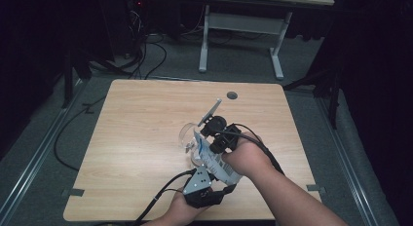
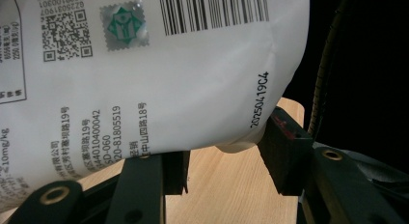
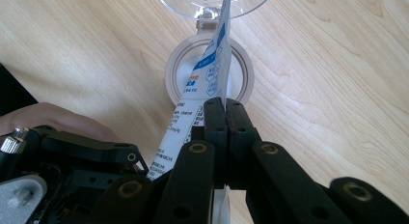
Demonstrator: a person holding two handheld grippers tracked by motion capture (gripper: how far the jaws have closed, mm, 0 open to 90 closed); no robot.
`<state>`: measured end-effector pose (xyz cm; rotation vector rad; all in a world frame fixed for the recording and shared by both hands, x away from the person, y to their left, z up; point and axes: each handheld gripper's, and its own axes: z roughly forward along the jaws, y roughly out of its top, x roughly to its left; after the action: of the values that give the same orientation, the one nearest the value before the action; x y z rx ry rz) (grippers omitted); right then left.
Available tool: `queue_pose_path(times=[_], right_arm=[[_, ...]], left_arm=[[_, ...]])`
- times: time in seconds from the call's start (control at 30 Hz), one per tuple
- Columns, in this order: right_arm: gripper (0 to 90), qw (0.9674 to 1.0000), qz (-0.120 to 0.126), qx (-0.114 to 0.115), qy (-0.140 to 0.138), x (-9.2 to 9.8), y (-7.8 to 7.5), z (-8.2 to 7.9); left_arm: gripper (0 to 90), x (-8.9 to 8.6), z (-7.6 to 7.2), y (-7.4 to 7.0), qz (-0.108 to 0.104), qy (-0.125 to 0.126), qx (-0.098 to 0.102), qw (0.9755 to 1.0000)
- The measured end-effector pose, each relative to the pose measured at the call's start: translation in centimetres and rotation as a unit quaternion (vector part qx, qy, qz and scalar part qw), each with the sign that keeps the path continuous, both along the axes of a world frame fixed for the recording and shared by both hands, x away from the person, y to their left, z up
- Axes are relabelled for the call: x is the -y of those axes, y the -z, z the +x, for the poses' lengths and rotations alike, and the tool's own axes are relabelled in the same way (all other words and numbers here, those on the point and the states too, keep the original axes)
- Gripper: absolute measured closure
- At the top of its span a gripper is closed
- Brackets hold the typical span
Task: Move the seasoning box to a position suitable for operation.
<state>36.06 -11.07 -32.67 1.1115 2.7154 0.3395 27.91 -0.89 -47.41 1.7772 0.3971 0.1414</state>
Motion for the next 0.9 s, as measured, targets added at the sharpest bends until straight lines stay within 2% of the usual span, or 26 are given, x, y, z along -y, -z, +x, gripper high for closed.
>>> queue_pose_path(times=[0.9], right_arm=[[90.0, 1.0000, 0.005, -0.001, 0.004, 0.02, -0.02, -0.04]], left_arm=[[56.9, 0.01, 0.00, -0.03, 0.000, -0.001, 0.001, 1.0000]])
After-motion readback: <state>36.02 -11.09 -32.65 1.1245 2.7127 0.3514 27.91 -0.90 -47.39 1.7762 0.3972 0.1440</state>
